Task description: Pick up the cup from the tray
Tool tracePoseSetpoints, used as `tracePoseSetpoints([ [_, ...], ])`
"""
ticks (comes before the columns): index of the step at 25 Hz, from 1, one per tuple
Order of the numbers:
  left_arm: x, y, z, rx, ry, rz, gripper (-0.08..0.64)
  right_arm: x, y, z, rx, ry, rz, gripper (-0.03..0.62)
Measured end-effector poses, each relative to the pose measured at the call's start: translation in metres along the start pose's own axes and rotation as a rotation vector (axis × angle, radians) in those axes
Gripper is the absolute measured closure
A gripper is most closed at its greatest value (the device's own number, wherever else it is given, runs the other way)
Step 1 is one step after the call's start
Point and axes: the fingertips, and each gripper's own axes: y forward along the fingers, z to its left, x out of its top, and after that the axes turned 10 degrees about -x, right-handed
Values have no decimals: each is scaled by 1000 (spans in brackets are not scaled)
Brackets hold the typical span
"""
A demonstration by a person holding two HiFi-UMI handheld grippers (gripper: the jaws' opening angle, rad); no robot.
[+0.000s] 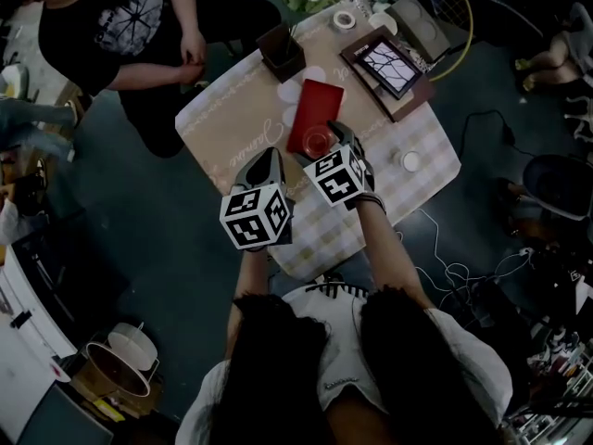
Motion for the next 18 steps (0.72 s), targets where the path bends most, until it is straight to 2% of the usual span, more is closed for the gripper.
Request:
tracePoseSetpoints([
  [12, -1, 5, 8, 4, -5, 15, 554, -3, 8, -4, -19, -35, 42, 192],
  [18, 3, 7, 6, -5, 0, 7, 554, 5, -9, -13, -22, -8, 5, 192],
])
